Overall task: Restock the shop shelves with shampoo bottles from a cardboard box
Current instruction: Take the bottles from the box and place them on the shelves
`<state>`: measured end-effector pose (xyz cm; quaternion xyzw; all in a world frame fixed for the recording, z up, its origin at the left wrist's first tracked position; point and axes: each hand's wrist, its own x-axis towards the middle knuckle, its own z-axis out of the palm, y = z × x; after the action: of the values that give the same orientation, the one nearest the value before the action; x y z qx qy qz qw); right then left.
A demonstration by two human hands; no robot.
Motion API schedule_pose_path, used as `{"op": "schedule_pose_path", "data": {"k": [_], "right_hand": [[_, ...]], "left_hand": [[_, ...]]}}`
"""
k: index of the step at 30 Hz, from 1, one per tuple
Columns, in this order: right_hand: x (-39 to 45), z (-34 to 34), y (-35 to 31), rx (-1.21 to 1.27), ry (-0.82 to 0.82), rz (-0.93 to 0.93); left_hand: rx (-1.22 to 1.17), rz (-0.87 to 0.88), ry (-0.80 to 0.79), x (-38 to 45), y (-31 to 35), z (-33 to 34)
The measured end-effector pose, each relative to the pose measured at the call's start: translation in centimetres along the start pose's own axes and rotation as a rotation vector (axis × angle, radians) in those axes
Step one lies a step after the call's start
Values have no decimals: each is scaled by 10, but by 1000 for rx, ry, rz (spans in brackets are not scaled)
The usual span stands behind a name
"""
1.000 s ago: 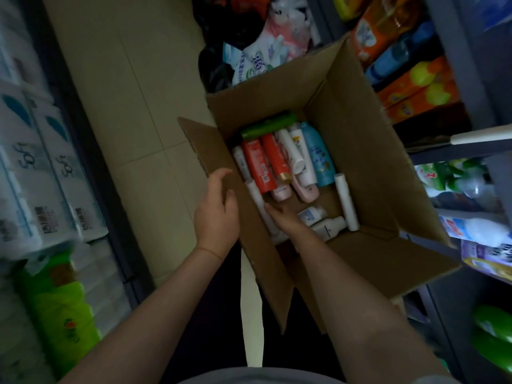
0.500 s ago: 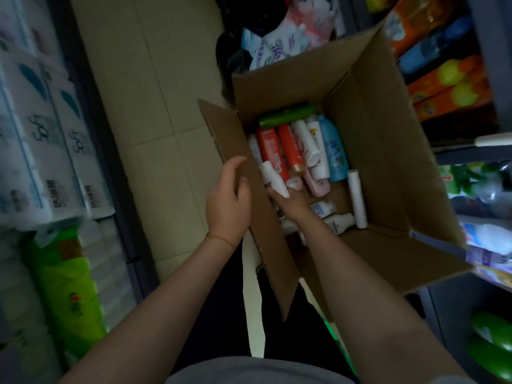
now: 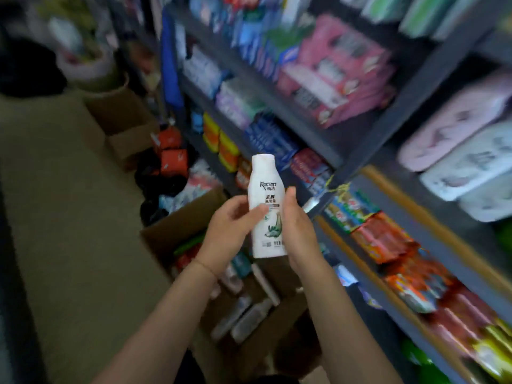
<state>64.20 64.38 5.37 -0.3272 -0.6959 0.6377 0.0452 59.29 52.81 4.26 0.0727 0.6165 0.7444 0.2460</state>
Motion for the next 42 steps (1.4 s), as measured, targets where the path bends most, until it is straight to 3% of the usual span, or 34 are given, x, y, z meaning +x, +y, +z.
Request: {"op": "schedule_pose_path", "data": {"k": [7, 10, 13, 17, 21, 29, 42], "right_hand": [[-93, -170, -146, -103, 175, -579], [-138, -240, -192, -264, 351, -748], [-163, -291, -210, -325, 502, -802], [-166, -340, -212, -311, 680, -794], [-156, -376, -213, -256, 697, -648], [-103, -411, -235, -38, 620, -322], [-36, -437, -250, -34, 803, -256]], "left_hand": [[172, 458, -465, -19, 166, 149], [266, 662, -583, -25, 209, 216], [274, 827, -611, -31, 226, 274], [467, 947, -532, -21, 222, 330], [829, 1061, -480, 6, 199, 354], [709, 1084, -378, 24, 190, 368], [697, 1062, -396, 39, 181, 374]]}}
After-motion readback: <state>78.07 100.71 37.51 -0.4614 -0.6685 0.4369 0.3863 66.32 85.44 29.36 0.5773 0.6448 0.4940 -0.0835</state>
